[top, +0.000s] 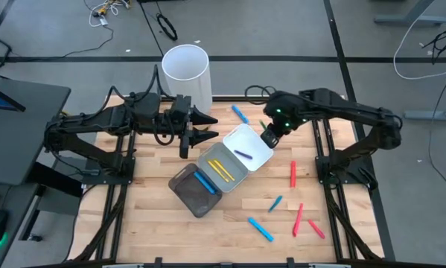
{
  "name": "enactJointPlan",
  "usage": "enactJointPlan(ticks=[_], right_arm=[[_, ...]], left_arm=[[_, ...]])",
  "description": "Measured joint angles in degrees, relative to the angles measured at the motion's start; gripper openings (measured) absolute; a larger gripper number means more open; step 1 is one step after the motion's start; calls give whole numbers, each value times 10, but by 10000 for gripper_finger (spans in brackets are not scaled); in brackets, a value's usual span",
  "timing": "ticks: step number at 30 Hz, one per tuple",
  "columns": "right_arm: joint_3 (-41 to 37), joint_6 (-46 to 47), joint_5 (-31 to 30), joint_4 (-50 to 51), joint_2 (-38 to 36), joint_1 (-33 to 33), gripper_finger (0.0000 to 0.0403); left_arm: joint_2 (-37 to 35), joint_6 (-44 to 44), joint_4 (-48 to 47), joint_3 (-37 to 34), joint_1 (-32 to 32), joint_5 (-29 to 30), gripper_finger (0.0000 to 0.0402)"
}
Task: Pick & Place Markers
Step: Put the green pen into the white bin
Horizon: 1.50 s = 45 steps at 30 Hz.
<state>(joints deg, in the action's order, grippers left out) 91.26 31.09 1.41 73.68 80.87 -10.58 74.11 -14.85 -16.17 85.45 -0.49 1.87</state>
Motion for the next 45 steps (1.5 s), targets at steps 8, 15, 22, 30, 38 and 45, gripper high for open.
enactJointPlan(ticks=[8,15,22,30,38,45], right_arm=[[0,-38,40,20,60,-34,27],[0,-61,41,11,111,-47,27],[0,-87,32,-4,166,-46,25],[0,-114,23,-36,211,-42,25],[-20,-134,5,-77,245,-39,25],[-108,-133,6,-160,245,-36,25]], left_arm=[[0,0,0,0,0,0,220],[0,0,0,0,0,-6,220],[0,0,0,0,0,-6,220],[0,0,-1,0,0,-6,220],[0,0,-1,0,-1,-6,220],[0,0,-1,0,-1,-6,220]])
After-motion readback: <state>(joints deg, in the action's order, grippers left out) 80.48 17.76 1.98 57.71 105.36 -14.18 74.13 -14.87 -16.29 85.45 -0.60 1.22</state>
